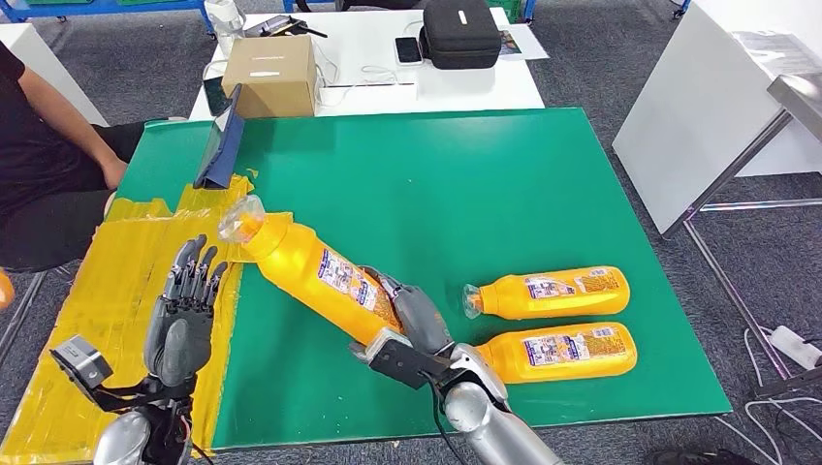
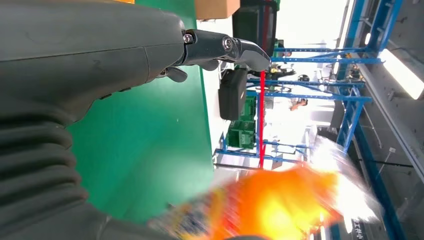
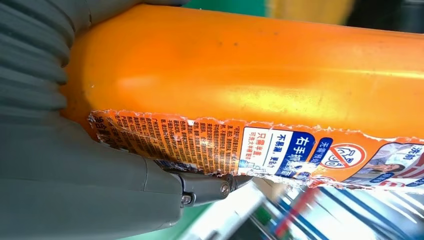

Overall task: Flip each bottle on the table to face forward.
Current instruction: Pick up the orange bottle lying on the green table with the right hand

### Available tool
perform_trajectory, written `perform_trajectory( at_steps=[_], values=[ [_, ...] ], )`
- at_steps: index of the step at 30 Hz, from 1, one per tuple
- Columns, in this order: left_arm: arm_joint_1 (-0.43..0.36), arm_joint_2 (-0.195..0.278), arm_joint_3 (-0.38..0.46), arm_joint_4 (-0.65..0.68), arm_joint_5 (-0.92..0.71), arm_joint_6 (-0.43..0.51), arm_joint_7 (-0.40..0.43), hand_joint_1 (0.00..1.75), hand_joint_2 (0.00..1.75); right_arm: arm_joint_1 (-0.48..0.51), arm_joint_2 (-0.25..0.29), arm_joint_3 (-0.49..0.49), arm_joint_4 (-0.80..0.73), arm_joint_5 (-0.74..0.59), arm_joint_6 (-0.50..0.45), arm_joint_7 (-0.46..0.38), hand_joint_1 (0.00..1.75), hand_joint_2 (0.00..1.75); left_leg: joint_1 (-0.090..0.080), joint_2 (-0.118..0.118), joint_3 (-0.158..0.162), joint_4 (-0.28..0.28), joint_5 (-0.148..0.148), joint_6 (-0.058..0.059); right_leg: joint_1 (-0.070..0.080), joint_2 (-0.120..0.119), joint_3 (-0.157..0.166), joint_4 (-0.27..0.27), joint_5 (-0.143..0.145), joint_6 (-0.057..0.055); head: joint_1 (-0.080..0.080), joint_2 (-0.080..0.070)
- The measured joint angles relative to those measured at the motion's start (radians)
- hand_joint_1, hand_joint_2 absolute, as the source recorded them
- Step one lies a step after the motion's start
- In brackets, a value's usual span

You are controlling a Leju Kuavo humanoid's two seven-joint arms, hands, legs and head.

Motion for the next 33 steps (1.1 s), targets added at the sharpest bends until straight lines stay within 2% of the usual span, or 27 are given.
perform_trajectory(
  at_steps=[7, 15, 22, 33],
  values=[
    [0.043, -0.025, -0.038, -0.055, -0.043, 0.026, -0.015, 0.0, 1.75, 0.109, 0.01, -0.024, -0.204, 0.028, -0.002, -0.025, 1.75, 1.75, -0.001, 0.0, -0.001, 0.0, 0.0, 0.0, 0.0, 0.0, -0.001, 0.0, -0.001, 0.002, 0.0, 0.0],
    [0.055, -0.036, -0.059, -0.076, -0.049, 0.027, -0.015, 0.0, 1.75, 0.142, 0.01, -0.026, -0.276, 0.031, -0.002, -0.027, 1.75, 1.75, -0.001, 0.0, -0.001, 0.0, 0.0, 0.0, 0.0, 0.0, -0.001, 0.0, -0.001, 0.002, 0.0, 0.0],
    [0.061, -0.038, -0.104, -0.093, -0.051, 0.021, -0.013, 0.0, 1.75, 0.132, 0.027, -0.016, -0.262, 0.061, 0.04, -0.003, 1.75, 1.75, -0.001, 0.0, -0.002, 0.0, 0.0, 0.0, 0.0, 0.0, -0.001, 0.0, -0.001, 0.002, 0.0, 0.0],
    [0.072, -0.038, -0.185, -0.126, -0.016, 0.002, -0.008, 0.0, 1.75, 0.066, 0.07, 0.08, -0.105, 0.096, 0.107, 0.042, 1.75, 1.75, -0.001, -0.001, -0.002, 0.0, 0.0, 0.0, 0.0, 0.0, -0.001, 0.0, -0.001, 0.002, 0.0, 0.0]
  ],
)
